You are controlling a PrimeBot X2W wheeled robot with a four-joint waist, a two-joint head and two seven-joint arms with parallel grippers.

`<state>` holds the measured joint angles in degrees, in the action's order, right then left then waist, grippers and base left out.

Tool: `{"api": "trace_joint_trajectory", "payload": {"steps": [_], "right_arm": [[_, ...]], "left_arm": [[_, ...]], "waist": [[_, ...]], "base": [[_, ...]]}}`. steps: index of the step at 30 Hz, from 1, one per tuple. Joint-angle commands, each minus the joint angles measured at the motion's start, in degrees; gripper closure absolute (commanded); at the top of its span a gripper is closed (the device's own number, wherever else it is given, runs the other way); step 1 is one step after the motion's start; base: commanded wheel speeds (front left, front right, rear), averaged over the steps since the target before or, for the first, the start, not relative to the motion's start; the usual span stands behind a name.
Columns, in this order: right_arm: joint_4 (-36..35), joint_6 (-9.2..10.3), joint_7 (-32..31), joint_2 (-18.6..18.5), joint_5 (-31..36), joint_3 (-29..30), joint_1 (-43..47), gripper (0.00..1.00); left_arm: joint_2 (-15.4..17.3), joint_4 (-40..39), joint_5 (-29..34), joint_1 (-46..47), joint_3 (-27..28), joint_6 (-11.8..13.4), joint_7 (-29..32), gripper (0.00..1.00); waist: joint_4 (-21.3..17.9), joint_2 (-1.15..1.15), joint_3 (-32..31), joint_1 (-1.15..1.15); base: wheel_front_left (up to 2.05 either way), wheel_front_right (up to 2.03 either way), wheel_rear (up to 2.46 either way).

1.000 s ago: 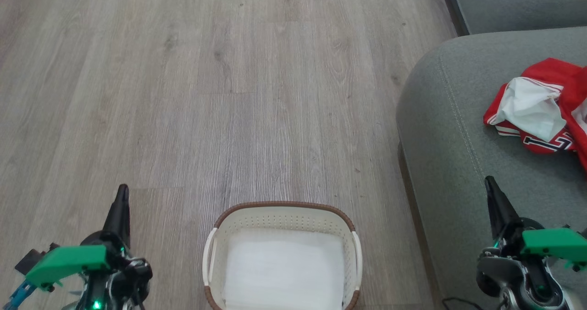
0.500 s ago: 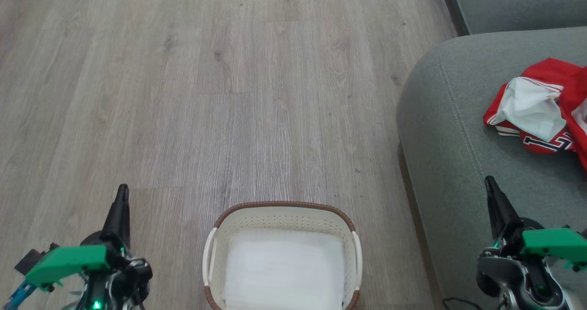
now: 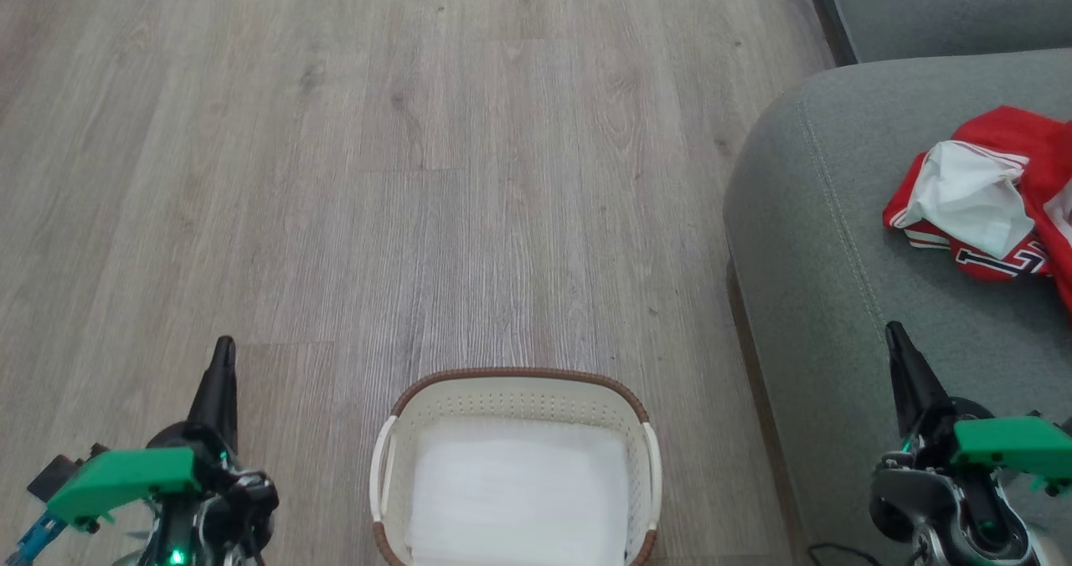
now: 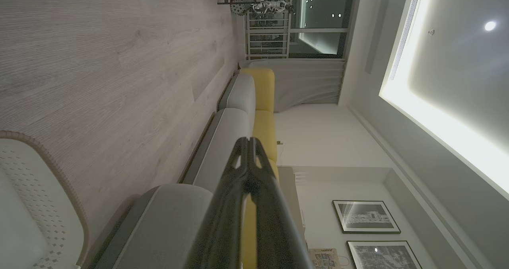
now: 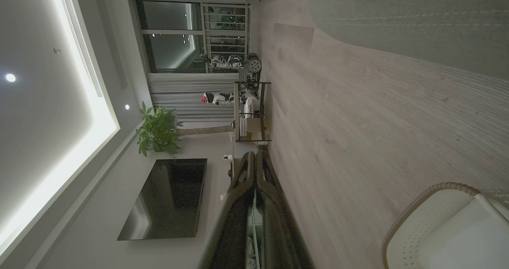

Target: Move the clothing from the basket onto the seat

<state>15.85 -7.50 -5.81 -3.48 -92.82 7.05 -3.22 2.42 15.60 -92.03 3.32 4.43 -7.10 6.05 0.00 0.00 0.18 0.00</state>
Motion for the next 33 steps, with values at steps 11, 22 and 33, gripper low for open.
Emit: {"api": "trace_joint_trajectory", "payload": {"steps": [11, 22, 33], "right_arm": [[-1.8, 0.01, -0.4, 0.3, 0.3, -0.9, -2.9, 1.0], [-1.8, 0.01, -0.4, 0.3, 0.4, -0.8, -2.9, 1.0], [-1.8, 0.01, -0.5, 0.4, 0.4, -0.8, -2.9, 1.0]], "left_arm": [[0.5, -1.5, -0.1, 2.9, 2.1, -0.4, 0.4, 1.0], [0.5, -1.5, -0.1, 2.9, 2.1, -0.4, 0.4, 1.0], [0.5, -1.5, -0.1, 2.9, 2.1, -0.4, 0.4, 1.0]], "waist": [[0.0, 0.0, 0.0, 0.0], [0.0, 0.0, 0.0, 0.0], [0.0, 0.0, 0.0, 0.0]], "base": [[0.0, 0.0, 0.0], [0.0, 0.0, 0.0], [0.0, 0.0, 0.0]]}}
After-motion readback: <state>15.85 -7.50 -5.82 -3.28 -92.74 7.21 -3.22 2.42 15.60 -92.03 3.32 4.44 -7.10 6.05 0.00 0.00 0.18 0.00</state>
